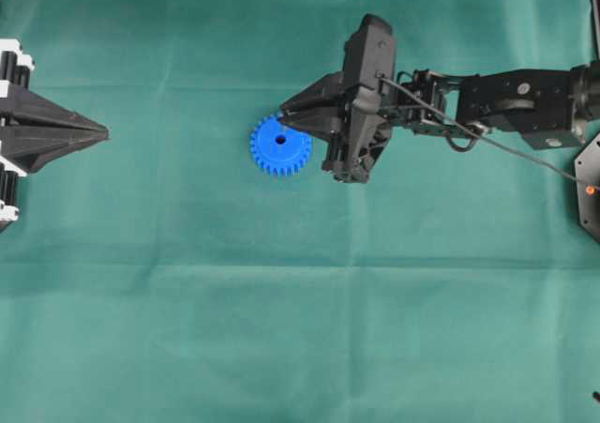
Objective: Insert the shaft placed at a random location into the center hole of the medium gear at another random location.
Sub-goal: 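Lift the shaft and carry it left over the blue gear, then align the held shaft above the blue gear's center hole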
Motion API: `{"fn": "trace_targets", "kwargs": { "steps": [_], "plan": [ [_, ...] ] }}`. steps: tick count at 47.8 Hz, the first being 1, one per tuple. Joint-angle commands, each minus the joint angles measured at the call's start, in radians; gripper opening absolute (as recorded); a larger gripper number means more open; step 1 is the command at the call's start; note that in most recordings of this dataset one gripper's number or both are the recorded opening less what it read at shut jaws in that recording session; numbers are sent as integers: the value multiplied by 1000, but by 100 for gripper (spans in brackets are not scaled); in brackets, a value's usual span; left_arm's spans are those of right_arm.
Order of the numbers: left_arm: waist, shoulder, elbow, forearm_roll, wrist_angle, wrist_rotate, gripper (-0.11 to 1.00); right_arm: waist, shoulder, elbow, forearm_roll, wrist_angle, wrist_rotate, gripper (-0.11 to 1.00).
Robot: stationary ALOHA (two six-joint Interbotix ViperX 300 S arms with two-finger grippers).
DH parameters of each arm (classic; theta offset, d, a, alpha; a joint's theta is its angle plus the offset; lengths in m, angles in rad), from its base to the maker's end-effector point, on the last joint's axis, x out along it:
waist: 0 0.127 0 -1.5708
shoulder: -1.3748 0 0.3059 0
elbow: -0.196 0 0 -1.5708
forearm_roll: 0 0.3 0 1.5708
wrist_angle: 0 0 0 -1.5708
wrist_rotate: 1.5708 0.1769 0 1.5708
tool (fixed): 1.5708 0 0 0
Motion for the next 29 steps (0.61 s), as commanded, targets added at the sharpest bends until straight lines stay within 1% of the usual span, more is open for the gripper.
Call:
{"fn": "trace_targets", "kwargs": {
  "steps": [1, 11, 29],
  "plan": [
    [0, 5, -26, 3, -3, -2, 0, 2, -6, -35, -2, -12, -5, 13],
    [0, 5, -26, 3, -3, 0, 0, 2, 3, -35, -2, -17, -5, 13],
    [0, 5, -25, 3, -2, 0, 0, 2, 83, -37, 9, -60, 5, 13]
  ]
}}
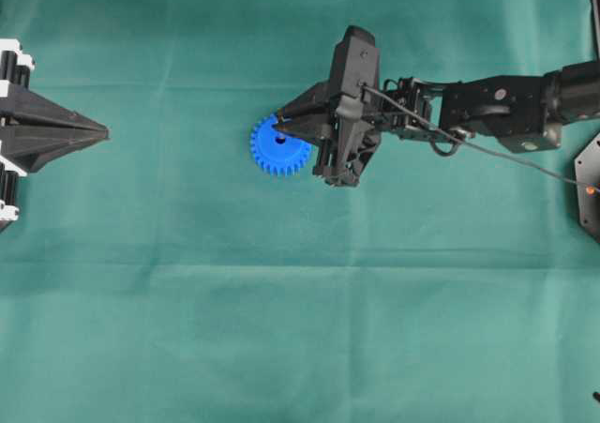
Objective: Insert the shaft placed at a random location into the center hole of the medium gear at another random location.
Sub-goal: 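Align the held shaft above the blue gear's center hole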
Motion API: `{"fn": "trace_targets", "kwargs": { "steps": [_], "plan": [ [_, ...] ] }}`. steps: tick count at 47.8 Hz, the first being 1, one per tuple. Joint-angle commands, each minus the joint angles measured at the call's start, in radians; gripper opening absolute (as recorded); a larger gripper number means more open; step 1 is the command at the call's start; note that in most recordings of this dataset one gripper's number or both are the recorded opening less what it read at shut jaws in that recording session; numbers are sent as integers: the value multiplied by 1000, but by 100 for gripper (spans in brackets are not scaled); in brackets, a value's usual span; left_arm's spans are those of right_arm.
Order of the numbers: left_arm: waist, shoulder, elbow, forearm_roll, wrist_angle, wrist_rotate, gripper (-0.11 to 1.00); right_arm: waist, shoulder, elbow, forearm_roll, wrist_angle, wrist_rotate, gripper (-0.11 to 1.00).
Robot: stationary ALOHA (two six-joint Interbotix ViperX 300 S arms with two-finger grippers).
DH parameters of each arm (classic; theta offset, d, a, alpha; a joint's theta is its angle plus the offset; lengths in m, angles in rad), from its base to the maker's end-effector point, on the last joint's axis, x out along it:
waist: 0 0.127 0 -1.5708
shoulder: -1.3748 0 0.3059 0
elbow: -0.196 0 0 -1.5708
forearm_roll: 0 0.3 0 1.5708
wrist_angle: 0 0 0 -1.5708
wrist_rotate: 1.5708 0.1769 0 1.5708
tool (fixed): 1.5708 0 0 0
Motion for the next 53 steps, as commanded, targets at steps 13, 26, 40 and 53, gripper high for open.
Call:
{"fn": "trace_targets", "kwargs": {
  "steps": [13, 26, 40, 53],
  "plan": [
    [0, 5, -26, 3, 0, 0, 0, 0, 8, -25, 11, -26, 5, 13],
    [0, 5, -26, 3, 0, -2, 0, 0, -9, -28, 9, -26, 5, 13],
    [0, 5, -25, 3, 0, -2, 0, 8, -46, -21, 6, -20, 2, 13],
    [0, 5, -26, 2, 0, 0, 0, 9, -20, -17, 8, -26, 2, 13]
  ]
}}
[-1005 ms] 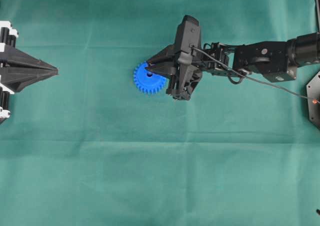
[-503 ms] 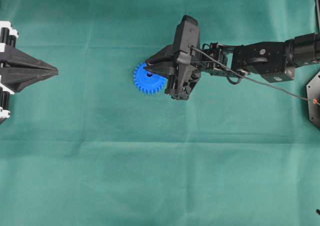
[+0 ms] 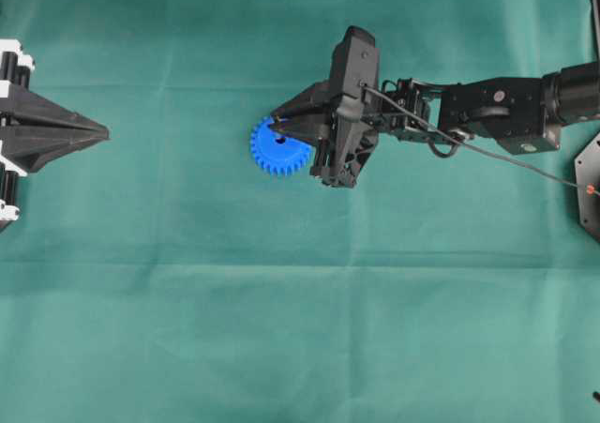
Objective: Insert the shaft placed at a random location into the center hole of the medium gear at another random location.
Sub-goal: 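Align the held shaft above the blue gear's center hole, then lower the shaft into the gear's center hole with the right gripper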
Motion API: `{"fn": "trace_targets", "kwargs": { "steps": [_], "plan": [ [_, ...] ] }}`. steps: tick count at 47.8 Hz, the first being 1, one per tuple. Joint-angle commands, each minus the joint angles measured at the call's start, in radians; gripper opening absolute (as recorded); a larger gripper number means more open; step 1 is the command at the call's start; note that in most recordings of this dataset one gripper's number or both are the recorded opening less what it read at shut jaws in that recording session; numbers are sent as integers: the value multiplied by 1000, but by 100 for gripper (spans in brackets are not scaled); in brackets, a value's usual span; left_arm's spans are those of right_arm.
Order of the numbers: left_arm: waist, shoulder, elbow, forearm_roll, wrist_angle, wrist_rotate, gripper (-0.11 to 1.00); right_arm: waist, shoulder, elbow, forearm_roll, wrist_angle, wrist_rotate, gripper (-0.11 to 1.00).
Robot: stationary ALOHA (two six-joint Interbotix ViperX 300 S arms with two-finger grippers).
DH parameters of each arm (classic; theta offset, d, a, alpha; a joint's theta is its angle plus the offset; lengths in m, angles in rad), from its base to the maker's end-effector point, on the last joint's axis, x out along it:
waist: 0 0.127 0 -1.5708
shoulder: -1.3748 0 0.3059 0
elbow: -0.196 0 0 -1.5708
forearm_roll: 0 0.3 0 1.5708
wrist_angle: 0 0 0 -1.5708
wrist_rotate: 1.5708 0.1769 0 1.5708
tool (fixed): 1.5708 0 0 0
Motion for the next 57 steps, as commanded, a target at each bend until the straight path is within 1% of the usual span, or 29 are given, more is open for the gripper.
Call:
{"fn": "trace_targets", "kwargs": {
  "steps": [1, 11, 30, 45, 57],
  "plan": [
    [0, 5, -26, 2, -3, 0, 0, 3, -6, -14, 2, -11, 2, 13],
    [0, 5, -28, 2, -5, -2, 0, 3, 32, -15, 5, -11, 3, 13],
    [0, 5, -28, 2, -5, -2, 0, 2, 38, -14, 5, -11, 3, 13],
    [0, 5, -28, 2, -5, -2, 0, 6, 87, -32, 5, -11, 5, 13],
    [0, 5, -28, 2, -5, -2, 0, 6, 91, -34, 3, -6, 5, 13]
  ]
}}
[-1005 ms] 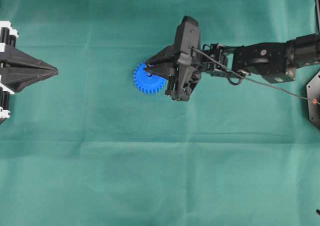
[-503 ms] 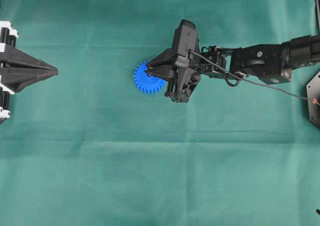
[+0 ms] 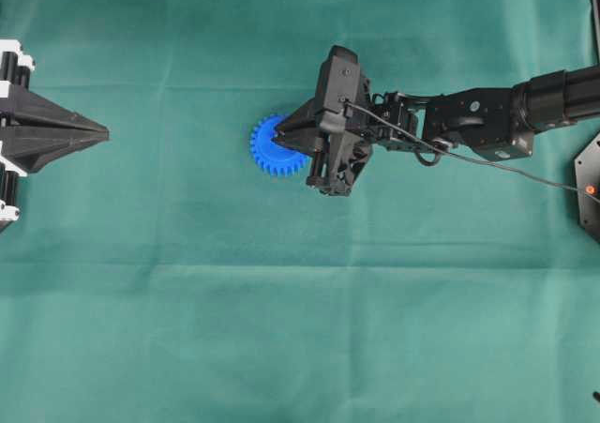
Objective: Insert the shaft placed at a random location into the center hole of the medium gear at another random location.
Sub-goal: 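Lower the shaft into the gear's center hole with the right gripper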
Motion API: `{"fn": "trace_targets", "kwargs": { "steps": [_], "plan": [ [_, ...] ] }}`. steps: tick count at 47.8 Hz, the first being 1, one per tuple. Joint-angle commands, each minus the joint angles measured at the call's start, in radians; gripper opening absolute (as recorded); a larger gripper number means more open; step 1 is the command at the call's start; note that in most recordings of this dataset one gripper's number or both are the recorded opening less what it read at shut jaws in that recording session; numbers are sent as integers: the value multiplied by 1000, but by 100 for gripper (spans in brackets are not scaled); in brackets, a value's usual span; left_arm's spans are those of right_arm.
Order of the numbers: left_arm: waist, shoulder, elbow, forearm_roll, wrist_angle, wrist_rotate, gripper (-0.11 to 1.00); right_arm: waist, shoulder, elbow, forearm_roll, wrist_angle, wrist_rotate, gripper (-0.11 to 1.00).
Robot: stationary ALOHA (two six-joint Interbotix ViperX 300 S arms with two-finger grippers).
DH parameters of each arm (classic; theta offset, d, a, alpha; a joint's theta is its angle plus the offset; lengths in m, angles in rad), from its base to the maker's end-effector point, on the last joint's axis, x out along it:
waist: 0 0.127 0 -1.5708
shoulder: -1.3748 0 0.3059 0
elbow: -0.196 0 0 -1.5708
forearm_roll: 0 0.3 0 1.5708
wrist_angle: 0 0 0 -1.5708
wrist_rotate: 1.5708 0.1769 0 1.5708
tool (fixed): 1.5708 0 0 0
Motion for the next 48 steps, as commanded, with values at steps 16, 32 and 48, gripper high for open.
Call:
{"fn": "trace_targets", "kwargs": {
  "steps": [16, 32, 48],
  "plan": [
    [0, 5, -26, 3, -5, -2, 0, 5, -15, -23, -2, -3, 3, 13],
    [0, 5, -26, 3, -5, -2, 0, 5, -15, -23, 0, -2, 6, 14],
    [0, 5, -26, 3, -2, -2, 0, 9, -15, -20, 0, -2, 6, 72]
  ]
}}
